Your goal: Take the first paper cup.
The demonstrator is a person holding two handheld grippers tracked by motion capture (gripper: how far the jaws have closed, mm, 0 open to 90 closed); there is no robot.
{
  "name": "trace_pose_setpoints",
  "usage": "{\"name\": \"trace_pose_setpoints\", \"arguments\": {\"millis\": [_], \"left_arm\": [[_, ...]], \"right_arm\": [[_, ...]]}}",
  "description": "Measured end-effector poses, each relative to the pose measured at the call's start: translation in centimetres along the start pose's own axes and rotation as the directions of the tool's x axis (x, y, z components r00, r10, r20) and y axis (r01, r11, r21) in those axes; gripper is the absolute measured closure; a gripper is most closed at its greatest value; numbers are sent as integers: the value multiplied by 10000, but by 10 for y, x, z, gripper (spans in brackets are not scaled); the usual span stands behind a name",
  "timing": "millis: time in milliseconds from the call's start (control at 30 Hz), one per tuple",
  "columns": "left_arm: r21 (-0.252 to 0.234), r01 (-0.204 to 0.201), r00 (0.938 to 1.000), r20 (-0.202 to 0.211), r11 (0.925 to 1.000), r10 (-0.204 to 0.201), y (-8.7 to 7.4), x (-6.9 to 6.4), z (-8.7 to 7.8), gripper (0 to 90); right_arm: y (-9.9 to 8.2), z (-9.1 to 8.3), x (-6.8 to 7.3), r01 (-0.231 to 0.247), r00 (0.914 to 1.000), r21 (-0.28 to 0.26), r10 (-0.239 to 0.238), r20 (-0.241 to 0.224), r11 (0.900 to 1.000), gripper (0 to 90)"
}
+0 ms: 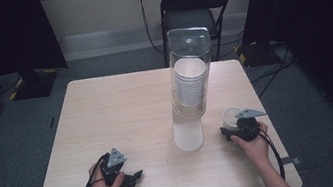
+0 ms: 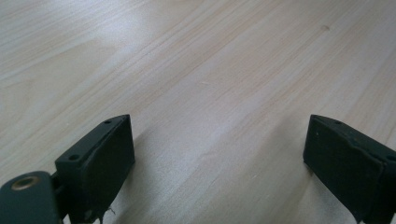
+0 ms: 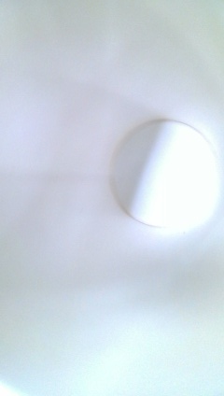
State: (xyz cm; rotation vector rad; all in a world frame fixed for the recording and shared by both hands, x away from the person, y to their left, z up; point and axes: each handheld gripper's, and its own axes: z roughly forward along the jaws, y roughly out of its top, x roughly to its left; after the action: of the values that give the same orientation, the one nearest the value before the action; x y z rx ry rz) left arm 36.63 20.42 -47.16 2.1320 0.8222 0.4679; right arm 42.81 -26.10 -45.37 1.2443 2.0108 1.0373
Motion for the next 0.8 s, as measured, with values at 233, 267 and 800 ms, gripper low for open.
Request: {"name": "trace_pose_setpoints", "arguments": {"millis": [233,267,800], "left_arm": [[7,-9,10000,-1,10000,9,0,0,0,84],[6,-12,10000,2,10000,12,0,0,0,84],[2,-21,10000,-3,10000,21,0,0,0,84]], "right_arm": [[-6,-11,-4,102,9999,-83,-101,61,9999,222],[-5,-13,-4,99,9999,-144,-99,-12,9998,221],[-18,-43,-4,270,9996,-341,-270,-9,9991,165]]}}
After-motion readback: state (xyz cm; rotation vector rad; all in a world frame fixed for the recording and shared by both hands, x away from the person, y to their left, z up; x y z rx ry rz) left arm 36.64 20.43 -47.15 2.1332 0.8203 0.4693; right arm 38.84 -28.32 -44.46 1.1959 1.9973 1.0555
